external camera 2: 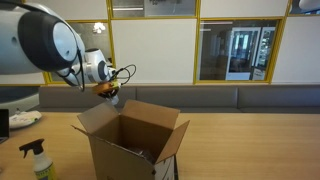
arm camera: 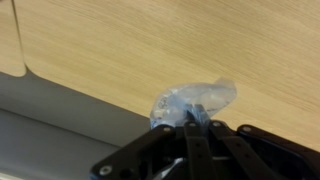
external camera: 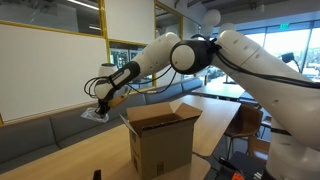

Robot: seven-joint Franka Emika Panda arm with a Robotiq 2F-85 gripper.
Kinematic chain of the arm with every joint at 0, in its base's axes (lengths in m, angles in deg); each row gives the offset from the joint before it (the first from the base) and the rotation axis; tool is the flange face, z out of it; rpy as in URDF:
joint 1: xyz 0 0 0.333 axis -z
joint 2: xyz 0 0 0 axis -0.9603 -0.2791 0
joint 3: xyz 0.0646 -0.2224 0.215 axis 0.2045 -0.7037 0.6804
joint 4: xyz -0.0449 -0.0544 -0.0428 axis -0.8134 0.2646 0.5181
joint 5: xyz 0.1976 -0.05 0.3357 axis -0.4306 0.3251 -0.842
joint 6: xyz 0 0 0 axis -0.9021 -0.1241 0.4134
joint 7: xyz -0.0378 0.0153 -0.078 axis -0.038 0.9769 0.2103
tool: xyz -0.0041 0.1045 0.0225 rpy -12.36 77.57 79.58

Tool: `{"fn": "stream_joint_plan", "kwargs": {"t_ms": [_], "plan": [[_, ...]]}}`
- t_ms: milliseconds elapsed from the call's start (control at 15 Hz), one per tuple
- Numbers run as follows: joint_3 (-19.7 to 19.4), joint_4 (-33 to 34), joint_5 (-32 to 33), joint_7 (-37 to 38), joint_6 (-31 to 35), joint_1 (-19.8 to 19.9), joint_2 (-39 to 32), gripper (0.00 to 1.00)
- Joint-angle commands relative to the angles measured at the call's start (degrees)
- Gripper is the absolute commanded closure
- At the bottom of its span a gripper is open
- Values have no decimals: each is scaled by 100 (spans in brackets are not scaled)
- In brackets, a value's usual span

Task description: Pick up the objects from the table and put them in the box.

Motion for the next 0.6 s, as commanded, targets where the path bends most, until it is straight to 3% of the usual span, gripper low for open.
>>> {"fn": "stream_joint_plan", "kwargs": {"t_ms": [0, 333, 533], "plan": [[-341, -1114, 593, 677, -60, -141, 1121, 96], [-651, -2110, 1438, 1525, -568, -218, 2204, 96], [-600, -2741, 1742, 1887, -1090, -92, 2902, 96]]}}
